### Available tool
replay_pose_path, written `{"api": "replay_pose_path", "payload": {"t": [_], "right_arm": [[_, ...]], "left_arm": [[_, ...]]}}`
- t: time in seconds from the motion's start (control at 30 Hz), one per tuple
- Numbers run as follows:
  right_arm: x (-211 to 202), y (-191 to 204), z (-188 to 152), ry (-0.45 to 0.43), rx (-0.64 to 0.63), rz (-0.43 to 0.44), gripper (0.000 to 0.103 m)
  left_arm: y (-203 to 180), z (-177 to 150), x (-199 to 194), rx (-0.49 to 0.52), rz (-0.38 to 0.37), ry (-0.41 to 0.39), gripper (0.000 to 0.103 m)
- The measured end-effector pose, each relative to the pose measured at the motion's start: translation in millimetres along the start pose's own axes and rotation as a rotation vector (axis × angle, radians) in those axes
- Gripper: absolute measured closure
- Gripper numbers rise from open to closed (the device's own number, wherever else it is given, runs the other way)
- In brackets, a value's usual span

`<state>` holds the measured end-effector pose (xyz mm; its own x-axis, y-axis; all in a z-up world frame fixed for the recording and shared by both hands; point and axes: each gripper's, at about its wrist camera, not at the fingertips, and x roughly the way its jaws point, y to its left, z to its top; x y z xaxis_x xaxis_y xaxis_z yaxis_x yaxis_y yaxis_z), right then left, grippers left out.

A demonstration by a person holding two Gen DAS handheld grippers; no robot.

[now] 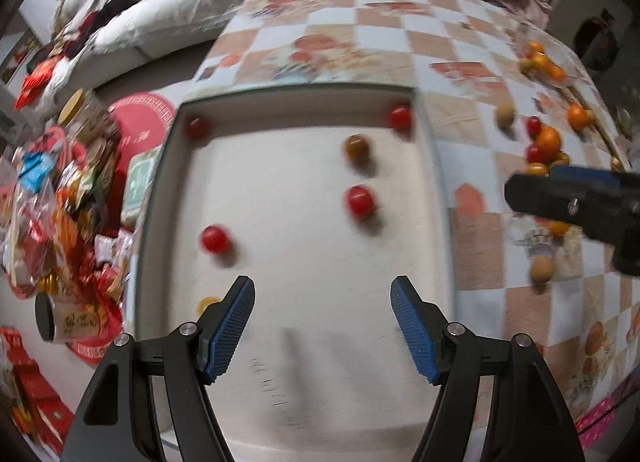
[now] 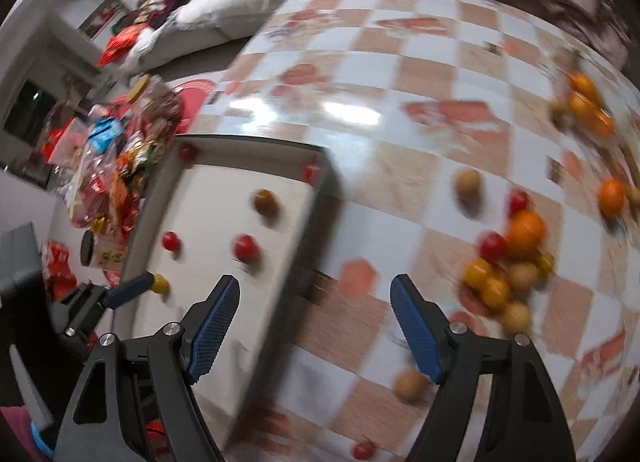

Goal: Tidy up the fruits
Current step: 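Move both open tools back over the fruit pile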

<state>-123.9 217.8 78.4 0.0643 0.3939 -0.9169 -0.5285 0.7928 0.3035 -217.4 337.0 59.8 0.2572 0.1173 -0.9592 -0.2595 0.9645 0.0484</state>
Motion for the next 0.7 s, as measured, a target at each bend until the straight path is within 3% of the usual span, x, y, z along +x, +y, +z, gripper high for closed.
{"api": "replay_pose_path", "payload": {"t": [0.37, 0.6, 0.7], "right_arm": [[-31, -94, -44, -0.006, 0.149, -0.130, 0.022], [-38, -133, -63, 0.010, 0.187, -0.172, 0.023], [-38, -141, -65, 0.014, 0.189, -0.170, 0.031]], "left_arm": [[-67, 16, -19, 0.122, -0.092, -0.032, 0.031], [-116, 11, -13, 0.193, -0.164, 0.002, 0.031], [-134, 6, -4, 0.209, -0.171, 0.020, 0.031]]}}
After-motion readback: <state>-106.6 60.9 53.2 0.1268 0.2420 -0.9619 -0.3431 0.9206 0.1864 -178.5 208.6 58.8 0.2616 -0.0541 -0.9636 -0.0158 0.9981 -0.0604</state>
